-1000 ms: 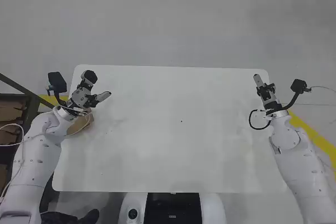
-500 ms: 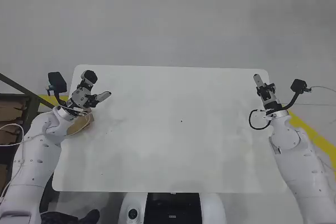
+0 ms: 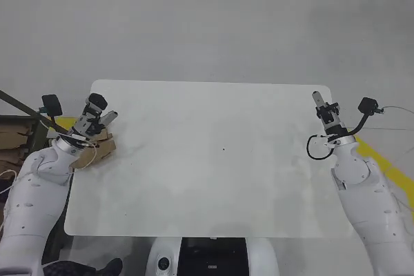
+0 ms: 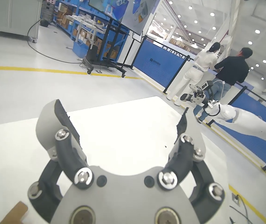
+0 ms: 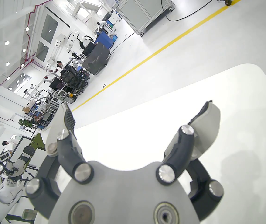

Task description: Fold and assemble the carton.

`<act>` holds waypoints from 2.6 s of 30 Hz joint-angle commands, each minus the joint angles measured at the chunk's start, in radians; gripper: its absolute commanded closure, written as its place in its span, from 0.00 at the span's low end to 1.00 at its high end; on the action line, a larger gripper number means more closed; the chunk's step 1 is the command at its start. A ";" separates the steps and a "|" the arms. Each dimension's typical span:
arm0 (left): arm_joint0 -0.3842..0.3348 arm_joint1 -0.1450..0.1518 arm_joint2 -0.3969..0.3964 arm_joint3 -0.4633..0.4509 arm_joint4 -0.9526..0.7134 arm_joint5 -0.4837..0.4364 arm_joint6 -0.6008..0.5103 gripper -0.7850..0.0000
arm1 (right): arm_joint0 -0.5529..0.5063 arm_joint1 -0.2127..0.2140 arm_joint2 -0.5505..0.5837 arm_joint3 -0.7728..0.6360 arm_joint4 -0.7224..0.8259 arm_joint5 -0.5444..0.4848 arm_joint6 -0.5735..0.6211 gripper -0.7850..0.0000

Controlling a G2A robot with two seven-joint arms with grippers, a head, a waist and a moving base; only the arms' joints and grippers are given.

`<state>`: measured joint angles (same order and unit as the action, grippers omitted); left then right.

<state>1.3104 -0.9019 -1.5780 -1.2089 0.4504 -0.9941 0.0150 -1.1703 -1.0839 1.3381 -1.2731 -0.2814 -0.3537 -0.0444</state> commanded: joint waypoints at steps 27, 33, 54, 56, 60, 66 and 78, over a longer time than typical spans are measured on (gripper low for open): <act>0.104 0.063 -0.130 0.003 -0.739 0.173 -0.590 0.00 | 0.000 0.000 0.000 0.000 0.000 0.000 0.000 0.00; 0.103 0.059 -0.135 -0.001 -0.745 0.219 -0.556 0.00 | 0.000 0.000 0.000 0.000 0.000 0.000 0.000 0.00; 0.113 0.068 -0.270 0.321 -0.948 0.192 -0.662 0.00 | 0.000 0.000 0.000 0.000 0.000 0.000 0.000 0.00; 0.102 0.071 -0.281 0.359 -0.950 0.196 -0.666 0.00 | 0.000 0.000 0.000 0.000 0.000 0.000 0.000 0.00; 0.075 0.073 -0.291 0.441 -0.933 0.195 -0.661 0.00 | 0.000 0.000 0.000 0.000 0.000 0.000 0.000 0.00; 0.033 0.067 -0.274 0.555 -0.909 0.211 -0.630 0.00 | 0.000 0.000 0.000 0.000 0.000 0.000 0.000 0.00; -0.064 0.049 -0.200 0.722 -0.798 0.247 -0.620 0.00 | 0.000 0.000 0.000 0.000 0.000 0.000 0.000 0.00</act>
<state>1.2578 -0.8517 -1.7843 -0.5001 -0.3536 -0.7498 -0.5992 -1.1703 -1.0839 1.3381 -1.2731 -0.2814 -0.3537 -0.0444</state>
